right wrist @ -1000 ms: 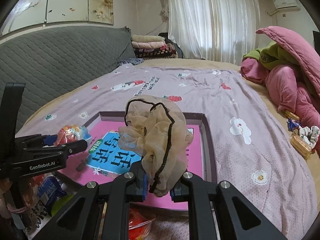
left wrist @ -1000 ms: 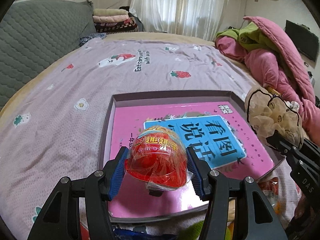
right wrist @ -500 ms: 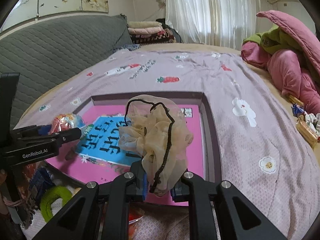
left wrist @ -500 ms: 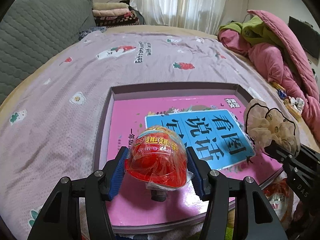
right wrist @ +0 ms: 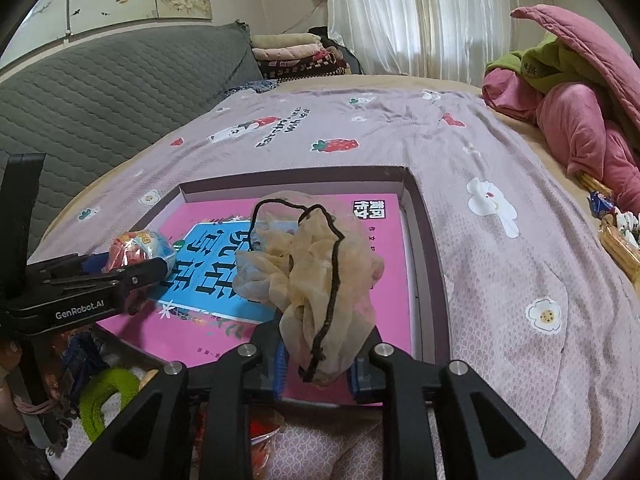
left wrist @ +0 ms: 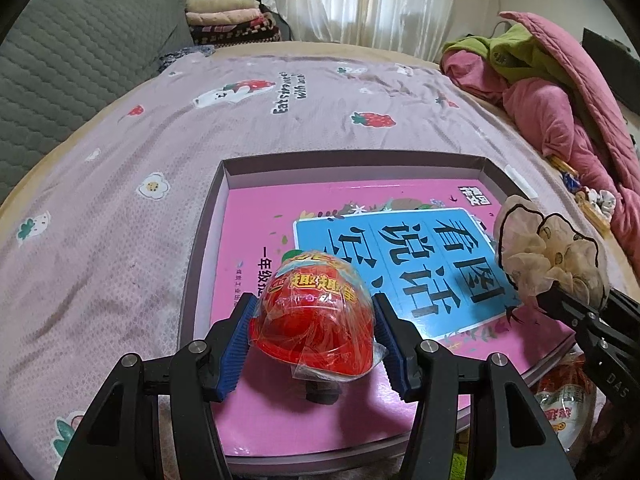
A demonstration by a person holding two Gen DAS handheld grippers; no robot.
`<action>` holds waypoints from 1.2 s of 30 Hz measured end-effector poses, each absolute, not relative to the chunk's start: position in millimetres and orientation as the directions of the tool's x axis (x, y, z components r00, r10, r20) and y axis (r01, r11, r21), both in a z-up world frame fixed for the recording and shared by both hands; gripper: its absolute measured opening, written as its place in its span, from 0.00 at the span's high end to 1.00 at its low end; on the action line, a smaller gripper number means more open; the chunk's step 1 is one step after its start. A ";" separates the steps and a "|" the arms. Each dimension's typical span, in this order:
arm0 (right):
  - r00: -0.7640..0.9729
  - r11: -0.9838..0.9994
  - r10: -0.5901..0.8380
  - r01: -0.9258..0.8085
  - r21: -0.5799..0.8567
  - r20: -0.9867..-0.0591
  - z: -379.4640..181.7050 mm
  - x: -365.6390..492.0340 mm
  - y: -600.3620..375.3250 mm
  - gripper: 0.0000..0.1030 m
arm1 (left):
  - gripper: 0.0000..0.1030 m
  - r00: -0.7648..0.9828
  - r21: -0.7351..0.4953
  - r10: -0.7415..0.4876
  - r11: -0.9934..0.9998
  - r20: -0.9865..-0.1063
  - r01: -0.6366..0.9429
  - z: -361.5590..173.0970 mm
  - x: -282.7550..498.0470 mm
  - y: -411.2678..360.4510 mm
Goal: Organize objects
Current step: 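Carry red ball with left gripper and mesh pouch with right gripper over the tray, then open right gripper dropping pouch onto book while left gripper releases red ball beside it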
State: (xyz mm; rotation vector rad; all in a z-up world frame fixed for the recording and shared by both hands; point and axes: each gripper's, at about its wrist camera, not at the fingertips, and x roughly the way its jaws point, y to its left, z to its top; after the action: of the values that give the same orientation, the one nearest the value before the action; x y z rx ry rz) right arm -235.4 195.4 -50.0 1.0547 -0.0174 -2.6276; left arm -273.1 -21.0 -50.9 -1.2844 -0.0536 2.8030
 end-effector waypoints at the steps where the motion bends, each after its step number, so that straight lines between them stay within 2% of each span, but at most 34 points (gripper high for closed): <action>1: -0.681 -0.951 -0.293 0.283 0.127 -0.671 -49.5 -235.0 195.5 0.70 | 0.43 -0.651 -0.058 0.068 -0.998 -0.756 -0.037 -50.7 -273.3 -21.5; 3: -0.686 -0.950 -0.294 0.285 0.126 -0.666 -48.3 -233.6 195.8 0.66 | 0.42 -0.650 -0.060 0.066 -0.998 -0.757 -0.032 -51.0 -273.5 -22.9; 8: -0.694 -0.950 -0.294 0.289 0.121 -0.658 -45.4 -231.6 196.8 0.63 | 0.42 -0.645 -0.071 0.074 -0.997 -0.761 -0.030 -51.3 -274.8 -25.2; 12: -0.702 -0.948 -0.301 0.296 0.119 -0.646 -41.8 -228.8 197.1 0.52 | 0.42 -0.642 -0.076 0.075 -0.997 -0.763 -0.025 -51.0 -274.4 -26.9; 18: -0.726 -0.952 -0.287 0.289 0.101 -0.625 -35.2 -225.5 199.8 0.45 | 0.37 -0.643 -0.087 0.084 -0.996 -0.761 -0.028 -49.4 -273.2 -27.9; 22: -0.747 -0.956 -0.280 0.276 0.102 -0.604 -30.0 -223.7 203.9 0.45 | 0.32 -0.643 -0.092 0.093 -0.995 -0.760 -0.036 -46.6 -271.3 -26.4; 36: -0.773 -0.947 -0.308 0.303 0.104 -0.555 -11.4 -211.8 203.4 0.38 | 0.31 -0.699 -0.112 0.088 -0.994 -0.709 -0.011 -15.2 -235.5 -31.7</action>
State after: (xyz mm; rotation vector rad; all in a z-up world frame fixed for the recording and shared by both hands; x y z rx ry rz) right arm -211.8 203.4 -11.4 0.8436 -0.0126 -2.6866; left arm -235.5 -31.7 -15.2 -1.1945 -0.1531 2.8429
